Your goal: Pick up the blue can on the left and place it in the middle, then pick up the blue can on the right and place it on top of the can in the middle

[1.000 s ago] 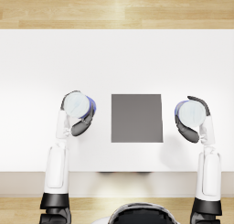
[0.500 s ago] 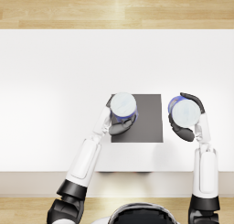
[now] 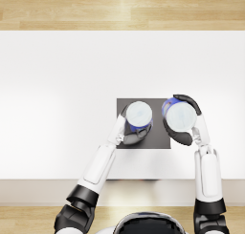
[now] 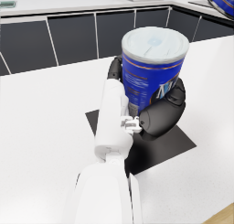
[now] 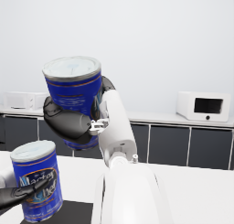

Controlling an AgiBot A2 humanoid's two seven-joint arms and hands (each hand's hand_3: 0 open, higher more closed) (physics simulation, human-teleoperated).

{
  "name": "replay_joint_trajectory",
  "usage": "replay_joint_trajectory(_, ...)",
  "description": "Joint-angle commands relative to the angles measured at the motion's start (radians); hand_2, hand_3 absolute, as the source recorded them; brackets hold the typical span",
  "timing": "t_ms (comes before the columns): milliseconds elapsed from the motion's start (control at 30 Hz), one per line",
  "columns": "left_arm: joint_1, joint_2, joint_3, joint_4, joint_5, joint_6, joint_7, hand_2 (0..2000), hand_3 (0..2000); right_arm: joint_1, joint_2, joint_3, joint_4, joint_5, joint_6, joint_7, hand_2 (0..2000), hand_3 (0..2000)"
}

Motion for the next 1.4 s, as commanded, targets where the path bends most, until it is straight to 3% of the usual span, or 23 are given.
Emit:
replay_joint_trajectory(33, 0.025, 0.020, 0.023, 0.088, 0.000, 0.000, -0.022, 2000, 1520, 0.055, -0.016, 0.030, 0.003, 0.000, 0.001, 0.000, 2000, 1520)
replay_joint_trajectory(233, 0.038, 0.049, 0.028, 0.218, 0.000, -0.004, -0.069, 2000, 1520, 0.116, -0.050, 0.106, -0.001, 0.000, 0.005, 0.001, 2000, 1520)
replay_joint_trajectory(267, 0.033, 0.049, 0.026, 0.216, 0.000, -0.006, -0.071, 639, 1193, 0.122, -0.055, 0.118, -0.003, 0.000, 0.006, 0.001, 2000, 1520)
replay_joint_trajectory(300, 0.027, 0.048, 0.021, 0.203, 0.000, 0.006, -0.071, 0, 867, 0.127, -0.059, 0.130, -0.005, 0.000, 0.007, 0.001, 2000, 1520)
replay_joint_trajectory(367, 0.022, 0.051, 0.005, 0.183, 0.000, 0.022, -0.072, 0, 213, 0.140, -0.069, 0.138, -0.012, 0.000, 0.008, 0.002, 2000, 1520)
replay_joint_trajectory(400, 0.016, 0.051, 0.002, 0.168, 0.000, 0.019, -0.073, 0, 0, 0.141, -0.071, 0.143, -0.013, 0.000, 0.007, 0.002, 2000, 1520)
replay_joint_trajectory(533, -0.038, 0.029, -0.009, 0.018, 0.000, 0.031, -0.073, 0, 0, 0.159, -0.088, 0.177, -0.039, 0.000, 0.008, 0.001, 2000, 1520)
replay_joint_trajectory(633, -0.175, -0.056, -0.020, -0.293, 0.000, 0.037, -0.073, 0, 0, 0.167, -0.098, 0.209, -0.072, 0.000, 0.008, 0.001, 2000, 1520)
replay_joint_trajectory(667, -0.227, -0.093, -0.026, -0.400, 0.000, 0.039, -0.052, 0, 0, 0.166, -0.100, 0.215, -0.075, 0.000, 0.007, 0.001, 2000, 1520)
replay_joint_trajectory(700, -0.275, -0.130, -0.038, -0.500, 0.000, 0.040, 0.041, 0, 0, 0.168, -0.103, 0.220, -0.077, 0.000, -0.050, -0.032, 2000, 1520)
replay_joint_trajectory(767, -0.339, -0.182, -0.063, -0.624, 0.000, 0.043, 0.155, 0, 0, 0.168, -0.107, 0.228, -0.081, 0.000, -0.219, -0.129, 2000, 1520)
replay_joint_trajectory(867, -0.397, -0.226, -0.125, -0.746, 0.000, 0.041, 0.231, 0, 0, 0.155, -0.108, 0.256, -0.100, 0.000, -0.325, -0.194, 2000, 1520)
replay_joint_trajectory(1033, -0.409, -0.222, -0.230, -0.835, 0.000, 0.040, 0.267, 0, 0, 0.135, -0.109, 0.289, -0.134, 0.000, -0.283, -0.226, 2000, 1520)
replay_joint_trajectory(1267, -0.350, -0.169, -0.428, -0.968, -0.001, 0.040, 0.274, 0, 0, 0.098, -0.105, 0.289, -0.157, 0.000, -0.278, -0.234, 2000, 1520)
replay_joint_trajectory(1400, -0.340, -0.161, -0.458, -0.962, -0.001, 0.040, 0.275, 0, 0, 0.076, -0.102, 0.297, -0.173, 0.000, -0.277, -0.233, 2000, 1520)
